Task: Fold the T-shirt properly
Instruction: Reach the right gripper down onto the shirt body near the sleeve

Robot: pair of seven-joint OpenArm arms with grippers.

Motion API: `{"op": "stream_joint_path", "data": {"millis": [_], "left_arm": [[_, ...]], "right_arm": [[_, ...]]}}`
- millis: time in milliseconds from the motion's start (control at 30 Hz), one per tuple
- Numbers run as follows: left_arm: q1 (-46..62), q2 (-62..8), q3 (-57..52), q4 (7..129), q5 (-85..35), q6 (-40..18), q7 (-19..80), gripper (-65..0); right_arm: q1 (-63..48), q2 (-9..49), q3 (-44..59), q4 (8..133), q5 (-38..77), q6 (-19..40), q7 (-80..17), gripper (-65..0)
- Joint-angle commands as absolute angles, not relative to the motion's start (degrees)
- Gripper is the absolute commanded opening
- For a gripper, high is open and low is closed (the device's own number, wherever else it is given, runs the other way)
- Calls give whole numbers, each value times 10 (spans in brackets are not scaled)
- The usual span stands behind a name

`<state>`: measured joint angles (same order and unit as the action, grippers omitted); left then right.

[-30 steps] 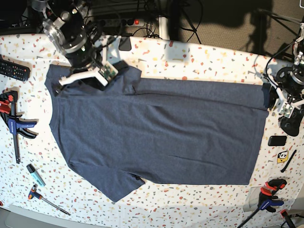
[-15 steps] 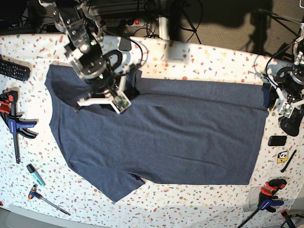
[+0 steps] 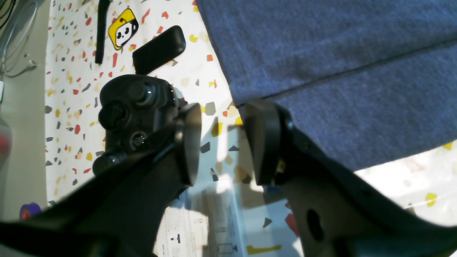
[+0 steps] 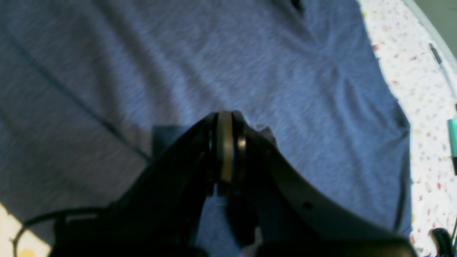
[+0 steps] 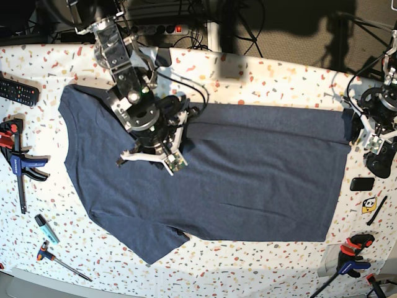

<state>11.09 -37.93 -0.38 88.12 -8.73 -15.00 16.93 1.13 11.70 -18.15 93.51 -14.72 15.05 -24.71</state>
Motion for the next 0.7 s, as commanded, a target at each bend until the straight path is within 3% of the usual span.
{"op": "stream_joint_path", "data": {"millis": [0,533,667], "left_arm": [[105,-390,-10,888,-91,-143,159,-418],[105,-390,-10,888,-91,-143,159,-417],[105,-391,-10,888,-91,-143,159,-417]], "right_arm": [[23,116,-180,945,-148,145,-234,-650],[29,116,-180,945,-150,115,-238,-648],[29,116,-180,945,-150,115,-240,-368]]}}
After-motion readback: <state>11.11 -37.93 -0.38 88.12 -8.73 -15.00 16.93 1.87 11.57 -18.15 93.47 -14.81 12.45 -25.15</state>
